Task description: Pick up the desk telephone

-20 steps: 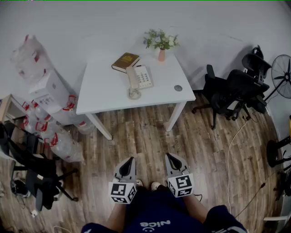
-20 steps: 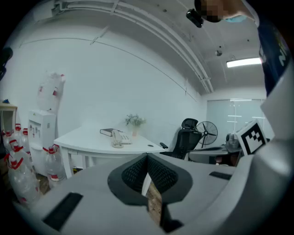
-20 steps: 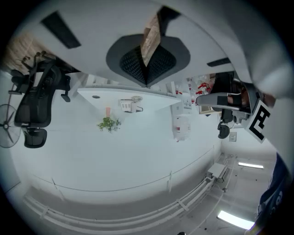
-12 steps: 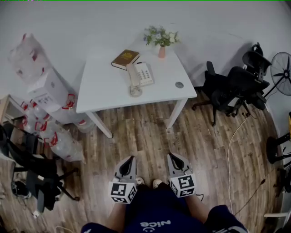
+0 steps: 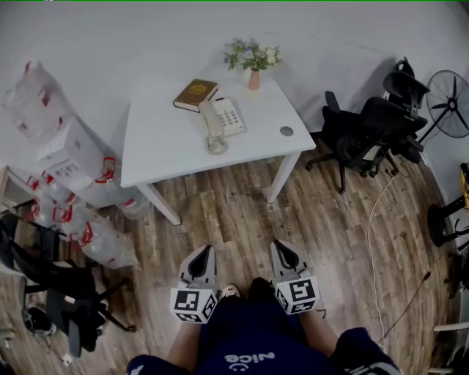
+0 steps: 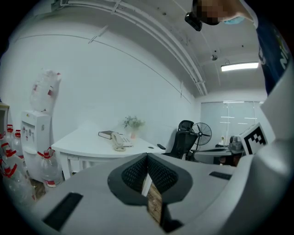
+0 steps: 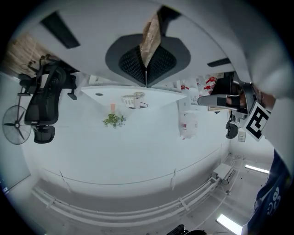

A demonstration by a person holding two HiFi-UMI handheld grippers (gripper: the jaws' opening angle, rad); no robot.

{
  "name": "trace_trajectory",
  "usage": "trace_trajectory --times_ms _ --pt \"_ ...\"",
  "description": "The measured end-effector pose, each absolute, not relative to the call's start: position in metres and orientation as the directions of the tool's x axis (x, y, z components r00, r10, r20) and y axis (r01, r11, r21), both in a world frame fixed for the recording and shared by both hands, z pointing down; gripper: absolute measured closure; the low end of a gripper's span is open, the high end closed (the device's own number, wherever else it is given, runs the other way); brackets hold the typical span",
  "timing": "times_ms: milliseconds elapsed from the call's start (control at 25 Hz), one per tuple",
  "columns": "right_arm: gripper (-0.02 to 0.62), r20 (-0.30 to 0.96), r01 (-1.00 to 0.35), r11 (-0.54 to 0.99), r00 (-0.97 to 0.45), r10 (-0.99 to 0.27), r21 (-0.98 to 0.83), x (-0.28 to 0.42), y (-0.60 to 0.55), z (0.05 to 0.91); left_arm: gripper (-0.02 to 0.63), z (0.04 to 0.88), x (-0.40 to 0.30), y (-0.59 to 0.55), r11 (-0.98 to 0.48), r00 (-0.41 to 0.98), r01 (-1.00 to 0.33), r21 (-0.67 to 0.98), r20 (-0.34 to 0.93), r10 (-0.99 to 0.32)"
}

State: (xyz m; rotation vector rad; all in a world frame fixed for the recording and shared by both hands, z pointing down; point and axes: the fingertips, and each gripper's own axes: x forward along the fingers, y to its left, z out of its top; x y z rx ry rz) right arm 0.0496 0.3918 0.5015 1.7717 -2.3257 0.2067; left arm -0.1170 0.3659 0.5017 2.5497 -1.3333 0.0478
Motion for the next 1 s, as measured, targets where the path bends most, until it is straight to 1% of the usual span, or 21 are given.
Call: trace_trajectory --times_ms 160,480,1000 --pt "0.572 0.271 -0.949 0.316 -0.306 -0.912 -0.009 0.034 0.399 0.505 0.589 0.501 -0.121 0.366 -0.557 0.592 -0.801 0.221 0.15 -0.792" --pt "0.572 0.268 -0.95 0.312 -0.3 -0.916 0.003 0.033 0.369 0.508 0.589 0.5 -0.126 0.336 -0.539 0.576 -0.811 0.228 0.144 -0.805" --pt "0.572 0.257 -0.927 0.375 -0.364 -0.895 -0.007 0.074 0.244 0.504 0.589 0.5 -0.087 0.237 -0.461 0.503 -0.856 0.236 0.164 -0.849"
